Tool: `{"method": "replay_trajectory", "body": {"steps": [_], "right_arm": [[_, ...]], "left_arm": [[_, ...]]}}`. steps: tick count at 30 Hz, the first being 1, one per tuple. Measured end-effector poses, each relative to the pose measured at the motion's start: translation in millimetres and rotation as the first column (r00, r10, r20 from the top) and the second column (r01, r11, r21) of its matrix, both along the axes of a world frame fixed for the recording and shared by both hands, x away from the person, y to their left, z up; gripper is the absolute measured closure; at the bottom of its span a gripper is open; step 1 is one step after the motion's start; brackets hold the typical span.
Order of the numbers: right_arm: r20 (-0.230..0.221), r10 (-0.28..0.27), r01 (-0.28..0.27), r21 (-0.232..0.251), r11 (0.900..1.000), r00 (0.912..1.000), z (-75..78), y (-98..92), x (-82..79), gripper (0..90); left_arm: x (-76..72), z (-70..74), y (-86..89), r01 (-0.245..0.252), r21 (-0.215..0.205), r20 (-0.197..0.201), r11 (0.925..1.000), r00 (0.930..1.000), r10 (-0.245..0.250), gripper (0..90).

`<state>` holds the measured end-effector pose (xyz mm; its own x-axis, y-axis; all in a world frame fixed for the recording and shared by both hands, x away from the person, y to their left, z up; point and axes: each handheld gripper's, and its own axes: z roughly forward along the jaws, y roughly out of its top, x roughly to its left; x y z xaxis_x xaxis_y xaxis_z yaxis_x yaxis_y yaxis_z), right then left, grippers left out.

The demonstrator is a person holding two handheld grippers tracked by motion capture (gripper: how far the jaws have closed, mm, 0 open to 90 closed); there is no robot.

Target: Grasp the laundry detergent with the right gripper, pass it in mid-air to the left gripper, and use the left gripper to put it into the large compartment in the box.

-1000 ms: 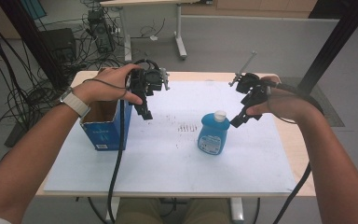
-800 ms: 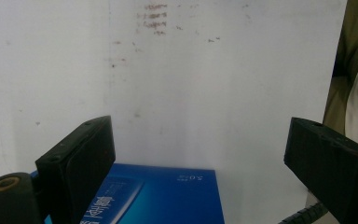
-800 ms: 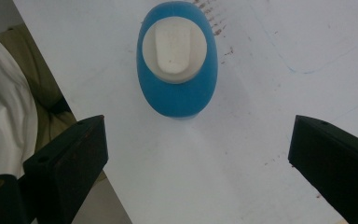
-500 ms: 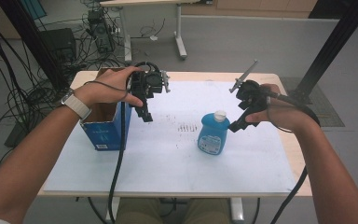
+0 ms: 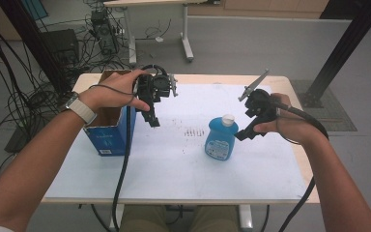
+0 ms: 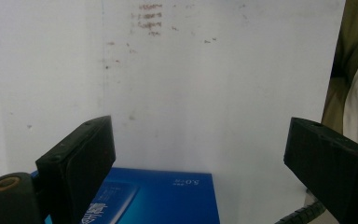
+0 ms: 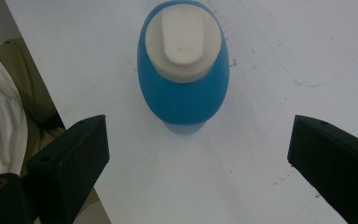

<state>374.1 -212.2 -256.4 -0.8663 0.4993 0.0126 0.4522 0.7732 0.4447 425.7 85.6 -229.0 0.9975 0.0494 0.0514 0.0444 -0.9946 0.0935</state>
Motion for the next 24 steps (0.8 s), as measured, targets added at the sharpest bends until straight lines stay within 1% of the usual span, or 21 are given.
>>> {"method": "replay_trajectory", "body": {"steps": [5, 6, 13, 17, 24], "right_arm": [[0.023, -0.005, 0.005, 0.020, 1.000, 0.9997, -5.4, -2.0, -2.2, 5.1], [0.027, 0.001, -0.002, 0.027, 1.000, 0.9996, -8.0, -2.5, -3.3, 5.1], [0.031, -0.004, 0.003, 0.049, 0.999, 0.9995, -17.0, -2.2, -5.4, 5.3], [0.037, -0.005, 0.003, 0.051, 0.999, 0.9993, -18.9, -2.4, -5.6, 5.2], [0.052, -0.012, 0.008, 0.075, 0.997, 0.9986, -24.7, -4.7, -7.6, 5.0]], "left_arm": [[0.1, -0.2, 0.2, 0.002, 0.001, 0.000, 1.0000, 1.0000, -0.002, 9.1], [-0.1, -0.3, 0.2, 0.001, -0.001, 0.001, 1.0000, 1.0000, -0.001, 9.1], [-0.5, -1.0, -0.4, 0.003, -0.001, 0.002, 1.0000, 1.0000, -0.003, 9.1], [-0.7, -1.2, -0.5, 0.000, -0.004, 0.002, 1.0000, 1.0000, 0.000, 9.1], [-0.6, -2.3, -1.6, -0.001, 0.000, 0.001, 1.0000, 1.0000, 0.001, 9.1]]}}
